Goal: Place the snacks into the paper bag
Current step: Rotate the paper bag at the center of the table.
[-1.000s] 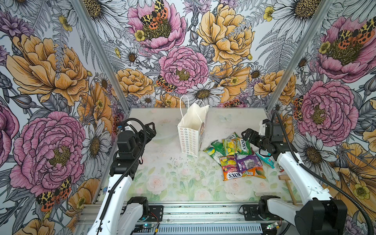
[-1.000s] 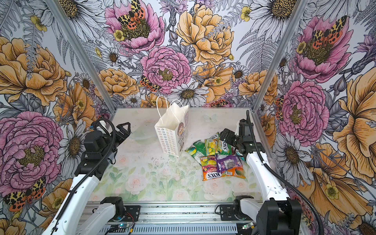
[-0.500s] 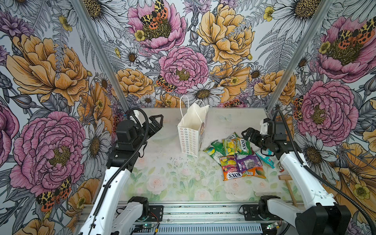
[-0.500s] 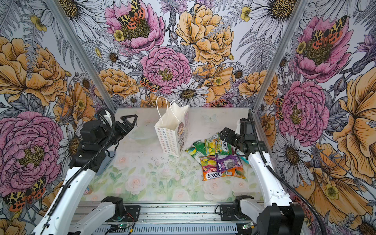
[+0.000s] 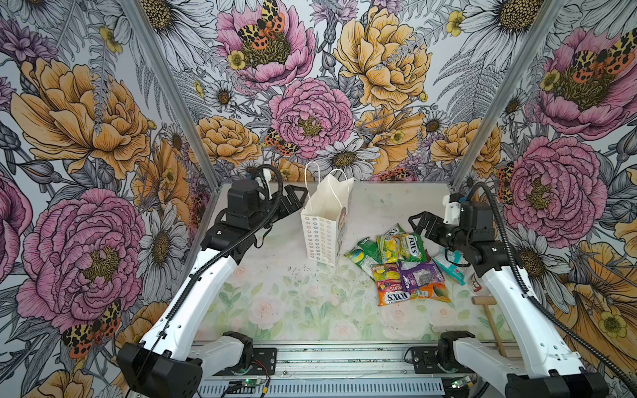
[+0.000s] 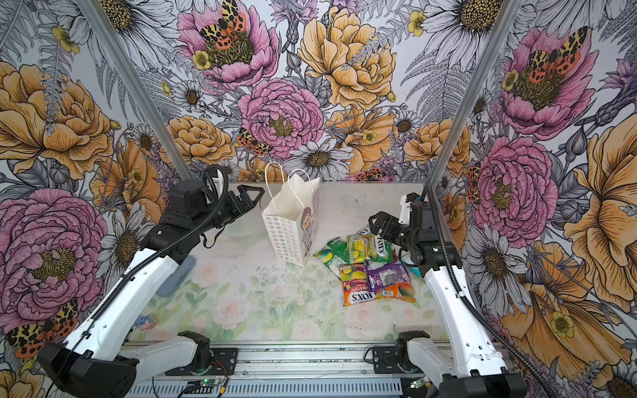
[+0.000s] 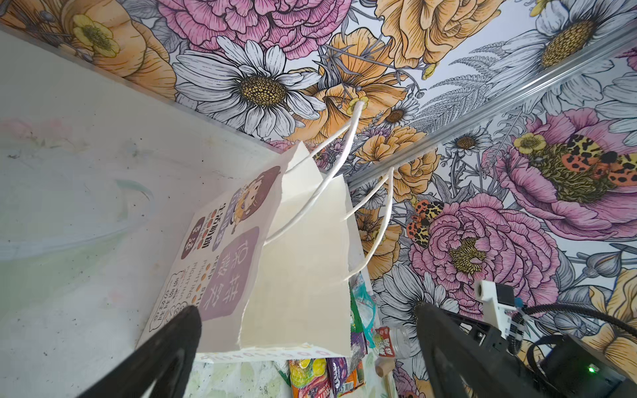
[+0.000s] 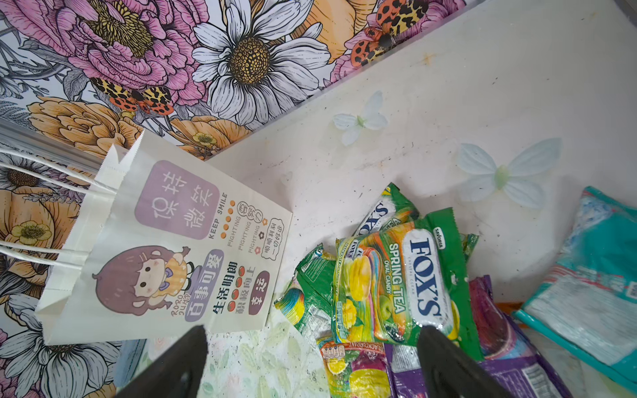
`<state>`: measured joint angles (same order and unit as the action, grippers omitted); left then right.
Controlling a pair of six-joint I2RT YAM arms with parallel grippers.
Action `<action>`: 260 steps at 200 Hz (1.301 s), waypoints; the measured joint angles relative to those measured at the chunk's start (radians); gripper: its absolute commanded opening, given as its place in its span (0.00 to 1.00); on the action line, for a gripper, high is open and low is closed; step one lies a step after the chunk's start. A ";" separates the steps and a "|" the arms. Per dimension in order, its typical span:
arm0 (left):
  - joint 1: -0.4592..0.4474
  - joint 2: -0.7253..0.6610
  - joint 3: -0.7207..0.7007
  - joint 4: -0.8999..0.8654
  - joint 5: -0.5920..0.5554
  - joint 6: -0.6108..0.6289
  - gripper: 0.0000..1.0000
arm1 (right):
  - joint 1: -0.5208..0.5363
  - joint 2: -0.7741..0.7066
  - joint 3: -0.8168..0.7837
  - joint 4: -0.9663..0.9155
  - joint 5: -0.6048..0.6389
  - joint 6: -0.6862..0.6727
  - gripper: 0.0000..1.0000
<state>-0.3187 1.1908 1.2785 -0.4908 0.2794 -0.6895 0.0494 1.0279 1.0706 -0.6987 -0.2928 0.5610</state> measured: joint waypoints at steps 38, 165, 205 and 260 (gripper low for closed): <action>-0.011 0.040 0.031 -0.061 0.016 0.039 0.99 | 0.007 0.001 0.000 -0.001 0.000 -0.001 0.97; -0.026 0.054 0.090 -0.108 0.216 0.122 0.99 | 0.062 0.031 0.010 0.000 0.000 -0.012 0.97; -0.025 0.113 0.140 -0.137 0.215 0.193 0.99 | 0.063 0.034 0.011 0.000 0.000 -0.012 0.97; -0.024 0.182 0.195 -0.185 0.174 0.295 0.99 | 0.064 0.035 0.011 0.000 0.008 -0.012 0.97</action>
<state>-0.3428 1.3724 1.4734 -0.6754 0.4530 -0.3943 0.1131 1.0630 1.0821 -0.6983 -0.2852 0.5491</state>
